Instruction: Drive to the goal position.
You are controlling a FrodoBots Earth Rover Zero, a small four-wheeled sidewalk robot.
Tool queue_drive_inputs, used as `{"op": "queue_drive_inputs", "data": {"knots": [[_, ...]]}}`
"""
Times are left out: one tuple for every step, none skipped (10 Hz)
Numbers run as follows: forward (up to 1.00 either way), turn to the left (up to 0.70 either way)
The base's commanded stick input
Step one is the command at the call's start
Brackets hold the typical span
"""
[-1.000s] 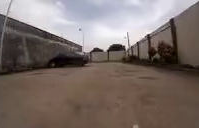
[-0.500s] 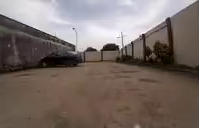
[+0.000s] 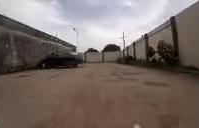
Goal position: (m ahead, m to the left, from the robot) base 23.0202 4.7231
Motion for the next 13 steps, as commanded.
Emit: {"op": "queue_drive_inputs", "data": {"knots": [[0.70, 0.00], [0.70, 0.00], [0.70, 0.00], [0.70, 0.00], [0.70, 0.00], [0.70, 0.00], [0.70, 0.00], [0.70, 0.35], [0.70, 0.35], [0.70, 0.00], [0.70, 0.00], [0.70, 0.00], [0.70, 0.00]]}}
